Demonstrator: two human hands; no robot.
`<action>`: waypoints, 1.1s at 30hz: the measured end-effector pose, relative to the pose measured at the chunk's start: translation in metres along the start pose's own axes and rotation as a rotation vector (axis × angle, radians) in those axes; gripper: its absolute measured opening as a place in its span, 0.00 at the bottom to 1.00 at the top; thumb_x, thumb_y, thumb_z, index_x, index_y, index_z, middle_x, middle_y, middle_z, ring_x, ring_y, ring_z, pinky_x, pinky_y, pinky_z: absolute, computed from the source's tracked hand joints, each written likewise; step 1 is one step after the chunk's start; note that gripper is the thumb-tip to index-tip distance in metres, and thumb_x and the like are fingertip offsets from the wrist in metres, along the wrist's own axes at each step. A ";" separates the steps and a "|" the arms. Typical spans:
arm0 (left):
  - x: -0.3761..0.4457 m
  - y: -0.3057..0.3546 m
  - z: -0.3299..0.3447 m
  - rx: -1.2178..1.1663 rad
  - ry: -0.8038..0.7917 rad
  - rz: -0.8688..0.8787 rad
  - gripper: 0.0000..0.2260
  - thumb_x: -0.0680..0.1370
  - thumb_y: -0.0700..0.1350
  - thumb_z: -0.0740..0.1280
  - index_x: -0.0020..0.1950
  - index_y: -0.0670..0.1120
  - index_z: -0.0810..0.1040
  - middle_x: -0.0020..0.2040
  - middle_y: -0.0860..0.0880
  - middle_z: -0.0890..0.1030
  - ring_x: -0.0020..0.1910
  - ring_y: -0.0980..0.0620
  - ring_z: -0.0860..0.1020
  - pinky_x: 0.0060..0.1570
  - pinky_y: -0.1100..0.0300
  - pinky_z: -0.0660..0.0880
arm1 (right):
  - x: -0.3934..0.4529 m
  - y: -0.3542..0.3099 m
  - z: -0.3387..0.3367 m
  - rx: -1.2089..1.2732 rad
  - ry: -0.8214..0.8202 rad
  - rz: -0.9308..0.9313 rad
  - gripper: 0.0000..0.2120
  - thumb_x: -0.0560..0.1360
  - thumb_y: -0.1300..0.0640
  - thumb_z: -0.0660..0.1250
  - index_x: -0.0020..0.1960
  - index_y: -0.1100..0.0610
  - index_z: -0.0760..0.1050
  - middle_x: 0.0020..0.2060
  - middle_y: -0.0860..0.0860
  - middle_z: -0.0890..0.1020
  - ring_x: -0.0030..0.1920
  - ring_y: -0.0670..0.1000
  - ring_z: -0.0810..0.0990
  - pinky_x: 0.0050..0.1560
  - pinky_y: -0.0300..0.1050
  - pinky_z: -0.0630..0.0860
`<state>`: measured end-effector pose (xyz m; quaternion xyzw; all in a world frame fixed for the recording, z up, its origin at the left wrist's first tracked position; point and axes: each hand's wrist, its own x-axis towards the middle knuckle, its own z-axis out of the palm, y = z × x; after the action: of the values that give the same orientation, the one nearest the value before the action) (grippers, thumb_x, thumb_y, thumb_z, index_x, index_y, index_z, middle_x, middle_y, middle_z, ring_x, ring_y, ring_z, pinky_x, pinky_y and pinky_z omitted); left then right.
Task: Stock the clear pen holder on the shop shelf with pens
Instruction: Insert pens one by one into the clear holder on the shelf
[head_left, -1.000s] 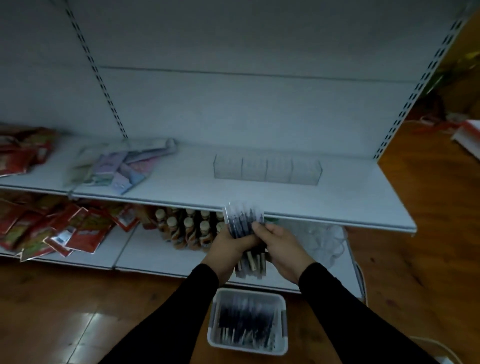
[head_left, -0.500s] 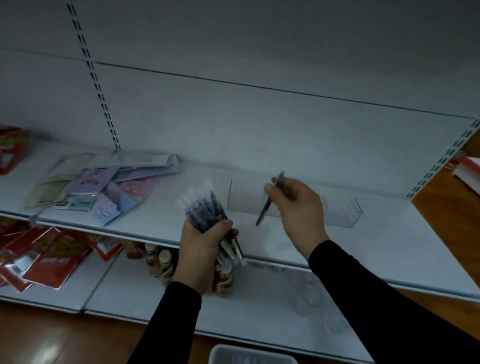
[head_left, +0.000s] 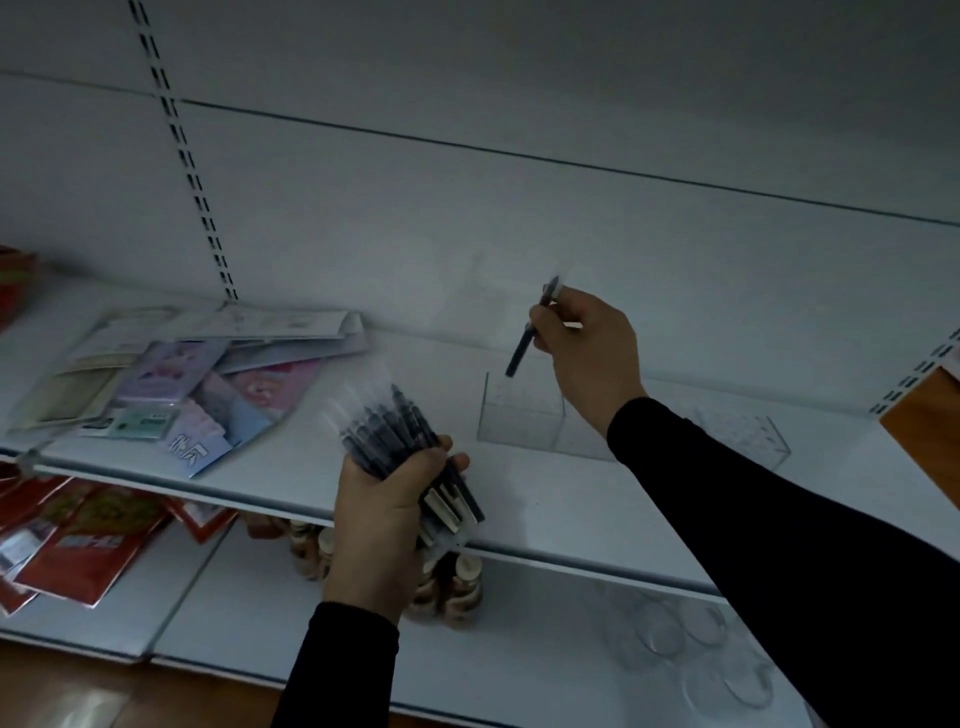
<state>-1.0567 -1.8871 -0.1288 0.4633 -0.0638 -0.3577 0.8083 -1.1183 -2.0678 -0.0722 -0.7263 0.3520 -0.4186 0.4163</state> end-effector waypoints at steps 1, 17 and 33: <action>0.000 0.000 0.000 0.000 0.000 0.002 0.08 0.76 0.31 0.64 0.54 0.37 0.77 0.42 0.44 0.84 0.40 0.48 0.84 0.35 0.55 0.80 | 0.001 0.001 0.001 -0.011 -0.002 0.001 0.09 0.78 0.57 0.66 0.55 0.59 0.79 0.46 0.54 0.83 0.43 0.50 0.83 0.49 0.39 0.79; -0.006 0.005 -0.007 -0.014 -0.012 -0.023 0.12 0.76 0.32 0.65 0.60 0.34 0.75 0.44 0.42 0.83 0.38 0.49 0.84 0.33 0.58 0.79 | -0.006 0.010 0.012 -0.307 -0.119 -0.050 0.06 0.79 0.56 0.65 0.50 0.58 0.79 0.44 0.50 0.81 0.47 0.51 0.81 0.40 0.22 0.68; -0.007 0.003 -0.006 0.130 -0.017 -0.059 0.09 0.73 0.34 0.70 0.52 0.38 0.80 0.40 0.39 0.82 0.39 0.43 0.81 0.37 0.53 0.79 | -0.020 0.012 0.009 -0.322 -0.121 0.021 0.10 0.76 0.56 0.69 0.54 0.59 0.79 0.44 0.51 0.82 0.48 0.50 0.80 0.50 0.35 0.73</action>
<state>-1.0577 -1.8782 -0.1283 0.5135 -0.0803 -0.3804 0.7650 -1.1200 -2.0529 -0.0918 -0.8039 0.3961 -0.3079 0.3194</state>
